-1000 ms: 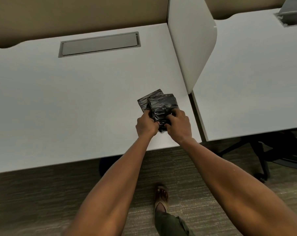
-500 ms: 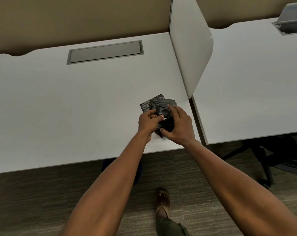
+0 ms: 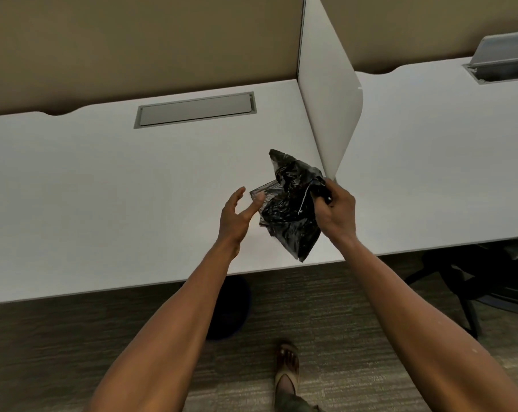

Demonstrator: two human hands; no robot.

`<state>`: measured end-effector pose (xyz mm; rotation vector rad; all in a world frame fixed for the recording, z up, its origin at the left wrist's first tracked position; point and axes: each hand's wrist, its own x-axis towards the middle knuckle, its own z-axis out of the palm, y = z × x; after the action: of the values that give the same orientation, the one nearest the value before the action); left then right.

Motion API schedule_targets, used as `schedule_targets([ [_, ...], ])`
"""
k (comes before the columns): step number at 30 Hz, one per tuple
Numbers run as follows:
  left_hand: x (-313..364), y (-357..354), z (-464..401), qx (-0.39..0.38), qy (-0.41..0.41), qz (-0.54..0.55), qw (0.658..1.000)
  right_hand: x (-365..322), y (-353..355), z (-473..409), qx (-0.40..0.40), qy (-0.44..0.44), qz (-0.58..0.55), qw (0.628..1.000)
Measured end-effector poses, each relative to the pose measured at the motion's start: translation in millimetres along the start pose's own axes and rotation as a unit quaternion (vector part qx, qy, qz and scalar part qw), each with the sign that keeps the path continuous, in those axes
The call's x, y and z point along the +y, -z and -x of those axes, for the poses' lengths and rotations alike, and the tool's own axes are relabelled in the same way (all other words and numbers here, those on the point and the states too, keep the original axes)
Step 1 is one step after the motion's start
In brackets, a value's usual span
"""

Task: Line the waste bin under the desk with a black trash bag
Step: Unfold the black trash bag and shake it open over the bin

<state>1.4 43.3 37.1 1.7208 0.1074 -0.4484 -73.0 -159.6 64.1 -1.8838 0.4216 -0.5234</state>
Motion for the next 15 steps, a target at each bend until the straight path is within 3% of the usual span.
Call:
schedule_targets([
  [4,22,21,14,-0.092,-0.049,-0.085,0.991,-27,11,3,-0.06,-0.075,-0.17,0.981],
  [8,46,40,37,-0.203,-0.084,-0.108,0.97,-52,14,10,-0.091,-0.127,-0.263,0.952],
  [12,52,60,71,-0.183,-0.096,-0.107,0.973,-75,6,29,-0.097,-0.179,-0.332,0.921],
  [15,50,84,97,-0.17,-0.082,-0.039,0.981,-91,-8,47,-0.085,-0.227,-0.367,0.898],
])
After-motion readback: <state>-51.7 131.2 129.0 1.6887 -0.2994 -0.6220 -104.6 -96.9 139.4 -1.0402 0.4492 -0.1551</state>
